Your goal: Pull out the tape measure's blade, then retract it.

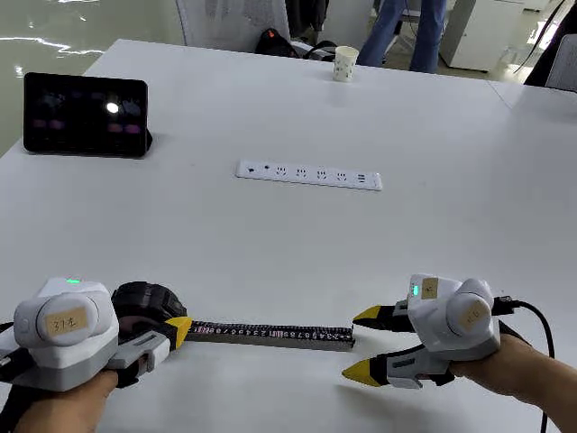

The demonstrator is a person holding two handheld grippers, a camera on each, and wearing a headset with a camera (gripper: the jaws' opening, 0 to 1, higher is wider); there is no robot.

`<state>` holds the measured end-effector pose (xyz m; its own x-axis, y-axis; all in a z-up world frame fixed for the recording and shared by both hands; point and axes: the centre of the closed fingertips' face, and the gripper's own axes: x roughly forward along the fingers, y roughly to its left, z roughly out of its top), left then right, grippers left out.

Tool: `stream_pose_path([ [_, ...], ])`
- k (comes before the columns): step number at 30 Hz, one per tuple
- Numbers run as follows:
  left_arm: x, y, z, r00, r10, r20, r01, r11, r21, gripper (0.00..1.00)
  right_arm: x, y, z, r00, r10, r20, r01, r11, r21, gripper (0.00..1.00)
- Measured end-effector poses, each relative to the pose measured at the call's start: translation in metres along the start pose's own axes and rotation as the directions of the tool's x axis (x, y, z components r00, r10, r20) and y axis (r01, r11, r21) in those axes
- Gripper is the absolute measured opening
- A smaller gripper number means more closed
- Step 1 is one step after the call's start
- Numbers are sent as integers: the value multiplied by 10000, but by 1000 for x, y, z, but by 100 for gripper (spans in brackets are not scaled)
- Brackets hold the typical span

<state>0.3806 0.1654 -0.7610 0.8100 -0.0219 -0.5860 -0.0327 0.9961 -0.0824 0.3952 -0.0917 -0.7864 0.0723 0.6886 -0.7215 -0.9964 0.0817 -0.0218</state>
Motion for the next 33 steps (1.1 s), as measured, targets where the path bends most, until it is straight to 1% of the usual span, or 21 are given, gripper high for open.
stream_pose_path([
  [7, 4, 0, 1, 9999, 67, -84, -69, 9998, -175, 64, 5, -5, 0, 9996, 241, -114, -242, 9996, -174, 35],
  [10, 7, 1, 3, 9999, 117, -94, -119, 9996, -256, 63, 7, -7, -1, 9993, 336, -161, -338, 9993, -137, 33],
  [15, 11, 4, 6, 9997, 210, -160, -216, 9988, -438, 60, 8, -9, -3, 9985, 530, -169, -531, 9986, -73, 27],
  [19, 12, -1, 6, 9996, 166, -239, -177, 9989, -431, 59, 9, -11, -5, 9979, 593, -254, -598, 9980, -209, 23],
  [21, 13, -1, 7, 9994, 211, -281, -223, 9989, -417, 59, 9, -12, -6, 9975, 650, -277, -657, 9975, -268, 22],
  [26, 16, -1, 6, 9988, 257, -415, -273, 9989, -391, 61, 11, -16, -6, 9977, 621, -272, -630, 9974, -340, 17],
  [28, 17, -1, 6, 9983, 291, -502, -312, 9987, -415, 61, 12, -16, -7, 9975, 657, -274, -665, 9973, -313, 17],
  [30, 18, -1, 5, 9978, 344, -574, -370, 9983, -447, 62, 13, -18, -8, 9978, 575, -334, -591, 9970, -490, 15],
  [33, 19, 0, 4, 9974, 376, -621, -404, 9982, -450, 62, 13, -18, -8, 9979, 572, -316, -585, 9974, -431, 13],
])
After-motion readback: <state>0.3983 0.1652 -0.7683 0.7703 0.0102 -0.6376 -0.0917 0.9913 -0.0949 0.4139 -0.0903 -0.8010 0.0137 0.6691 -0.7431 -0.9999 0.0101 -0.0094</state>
